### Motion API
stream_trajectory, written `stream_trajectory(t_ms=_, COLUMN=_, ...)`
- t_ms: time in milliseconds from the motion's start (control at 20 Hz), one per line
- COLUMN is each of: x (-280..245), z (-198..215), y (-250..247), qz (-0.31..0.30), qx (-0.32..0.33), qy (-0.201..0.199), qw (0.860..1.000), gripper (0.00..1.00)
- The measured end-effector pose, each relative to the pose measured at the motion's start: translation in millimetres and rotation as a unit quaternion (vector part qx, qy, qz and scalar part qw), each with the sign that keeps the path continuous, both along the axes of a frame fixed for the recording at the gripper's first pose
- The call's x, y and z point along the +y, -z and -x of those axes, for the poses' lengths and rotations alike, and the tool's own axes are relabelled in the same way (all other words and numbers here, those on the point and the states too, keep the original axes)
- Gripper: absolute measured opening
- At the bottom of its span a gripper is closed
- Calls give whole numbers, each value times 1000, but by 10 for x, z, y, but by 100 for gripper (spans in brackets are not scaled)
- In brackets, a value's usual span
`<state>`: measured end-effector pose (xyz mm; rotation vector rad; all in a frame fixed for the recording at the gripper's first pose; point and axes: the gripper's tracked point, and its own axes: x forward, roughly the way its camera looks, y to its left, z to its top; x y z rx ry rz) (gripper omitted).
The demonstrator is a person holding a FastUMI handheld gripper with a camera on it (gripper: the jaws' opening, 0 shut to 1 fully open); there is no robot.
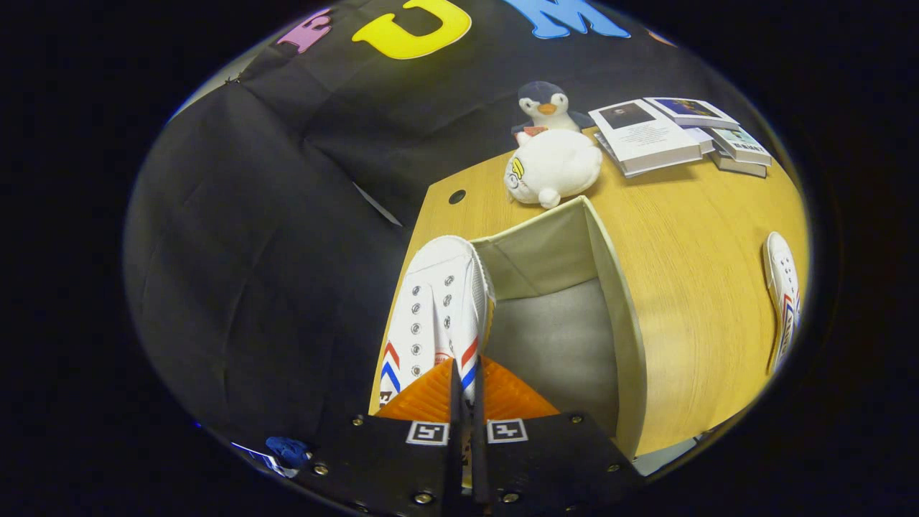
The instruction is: Open the storage box then place both shoes into the box .Put the left shoe in first, then the right shoe, with the right side of both shoes facing outward in a uniform manner.
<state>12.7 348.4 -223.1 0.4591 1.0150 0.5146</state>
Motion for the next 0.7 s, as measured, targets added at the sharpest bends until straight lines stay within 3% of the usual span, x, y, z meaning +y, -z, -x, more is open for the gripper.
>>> stream_trajectory(t_ms=150, x=25, z=3, y=-189, qz=-19, qx=-34, qy=-9, qw=999, gripper=99)
stream_trajectory(t_ms=350, x=-248, z=-27, y=-285, qz=2, qx=-77, qy=-21, qw=997, gripper=98)
stream_trajectory(t_ms=700, x=-1410, z=-268, y=-470, qz=50, qx=-142, qy=35, qw=988, gripper=98)
